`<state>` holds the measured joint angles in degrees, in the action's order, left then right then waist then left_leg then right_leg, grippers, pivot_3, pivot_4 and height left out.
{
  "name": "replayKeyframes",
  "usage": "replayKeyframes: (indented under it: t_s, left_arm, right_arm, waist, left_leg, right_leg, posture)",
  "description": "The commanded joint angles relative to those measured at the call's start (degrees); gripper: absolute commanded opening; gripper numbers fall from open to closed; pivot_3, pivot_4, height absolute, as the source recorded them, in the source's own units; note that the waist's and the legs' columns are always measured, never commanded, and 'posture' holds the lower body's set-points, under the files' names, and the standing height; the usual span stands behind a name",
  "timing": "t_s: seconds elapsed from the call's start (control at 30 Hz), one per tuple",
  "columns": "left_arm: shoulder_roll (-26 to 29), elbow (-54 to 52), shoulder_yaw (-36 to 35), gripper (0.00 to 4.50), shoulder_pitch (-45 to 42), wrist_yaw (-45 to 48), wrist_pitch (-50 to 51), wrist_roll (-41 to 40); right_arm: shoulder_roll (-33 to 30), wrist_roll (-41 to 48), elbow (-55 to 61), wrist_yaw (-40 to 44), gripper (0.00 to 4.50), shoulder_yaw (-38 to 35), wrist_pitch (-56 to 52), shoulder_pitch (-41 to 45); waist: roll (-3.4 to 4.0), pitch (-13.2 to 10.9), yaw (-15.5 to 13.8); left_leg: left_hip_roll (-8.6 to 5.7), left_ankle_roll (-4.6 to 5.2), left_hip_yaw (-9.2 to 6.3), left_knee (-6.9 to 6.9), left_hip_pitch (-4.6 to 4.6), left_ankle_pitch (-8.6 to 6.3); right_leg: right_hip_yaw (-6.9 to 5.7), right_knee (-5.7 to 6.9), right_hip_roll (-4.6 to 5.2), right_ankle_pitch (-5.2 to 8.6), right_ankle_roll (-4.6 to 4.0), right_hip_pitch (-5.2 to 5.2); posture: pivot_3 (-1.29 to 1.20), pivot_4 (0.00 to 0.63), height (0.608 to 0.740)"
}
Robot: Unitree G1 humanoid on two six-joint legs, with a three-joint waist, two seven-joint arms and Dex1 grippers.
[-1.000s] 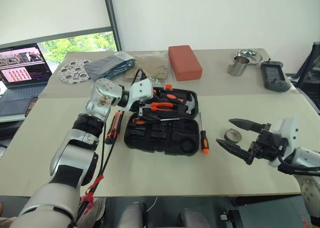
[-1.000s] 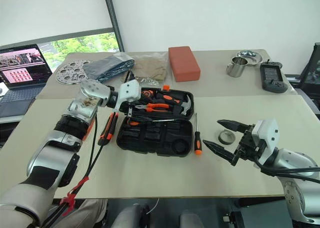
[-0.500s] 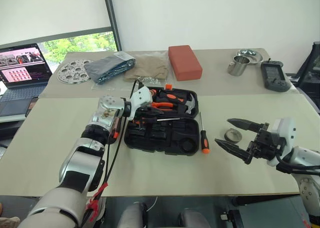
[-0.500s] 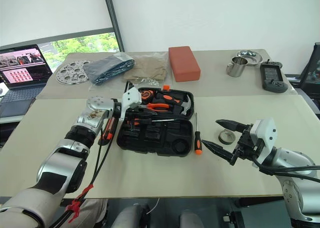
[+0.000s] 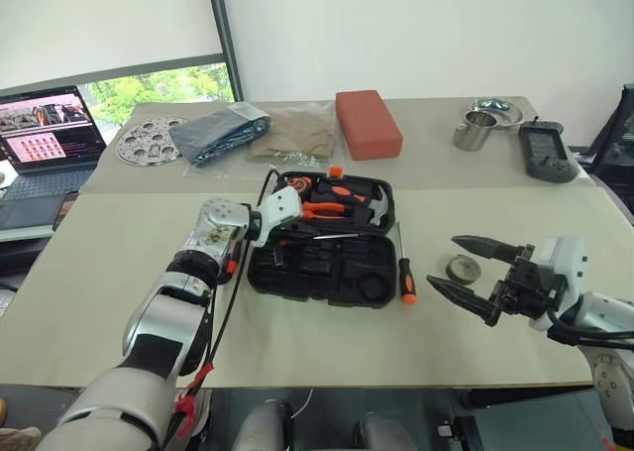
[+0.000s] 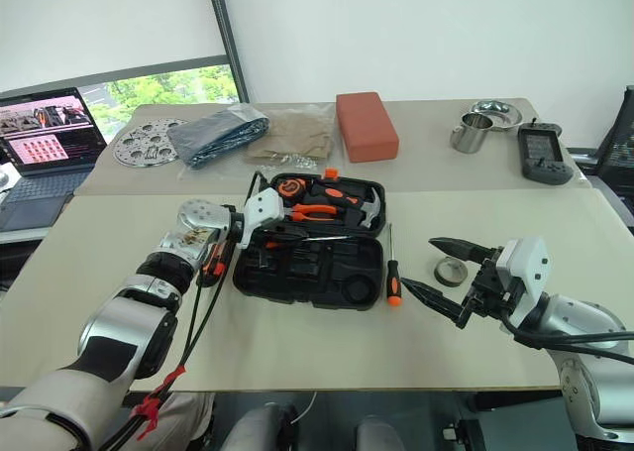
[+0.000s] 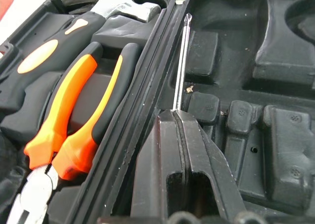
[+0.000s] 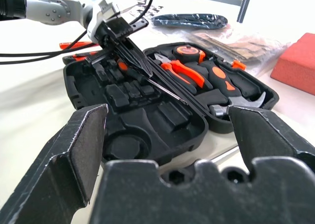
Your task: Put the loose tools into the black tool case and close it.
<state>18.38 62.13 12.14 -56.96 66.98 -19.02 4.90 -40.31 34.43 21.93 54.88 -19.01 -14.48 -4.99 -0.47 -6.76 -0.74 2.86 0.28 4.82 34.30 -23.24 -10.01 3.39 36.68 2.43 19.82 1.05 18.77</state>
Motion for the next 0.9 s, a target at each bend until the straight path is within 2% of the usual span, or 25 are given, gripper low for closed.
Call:
replayKeyframes:
  t_s: [0.03,0.37,0.9]
  left_arm:
    - [-0.7,2.9,2.3,0.03,-1.2,-1.6,-2.6,3.6]
    - [-2.3,8.1,3.8,0.03,-4.8,-5.2,-4.5,7.5]
    - [-5.0,9.4,3.4,0.03,-7.3,-5.8,-2.4,8.6]
  right_arm:
    - [0.2,0.0,1.1,-0.2,4.5,-0.9,1.6,-0.1]
    - [0.7,-0.3,1.1,-0.3,4.5,-0.5,2.0,-0.2]
    - [1.6,-1.1,1.2,-0.1,4.5,-0.4,2.6,-0.5]
  waist:
    - [0.0,0.0,0.0]
    - [0.02,0.0,0.1]
    - [0.01,0.0,0.2]
  left_leg:
    - [-0.01,0.0,0.0,0.02,0.0,0.0]
    - [-0.02,0.0,-0.02,0.09,0.06,0.0]
    - [-0.01,0.0,-0.02,0.08,0.04,0.0]
  right_leg:
    - [0.01,0.0,0.0,0.0,0.0,-0.02]
    - [0.03,0.04,0.0,0.01,0.02,-0.09]
    - [0.06,0.05,-0.04,0.01,0.02,-0.05]
  posture:
    - [0.0,0.15,0.74]
    - [0.0,0.15,0.74]
    - [0.0,0.15,0.74]
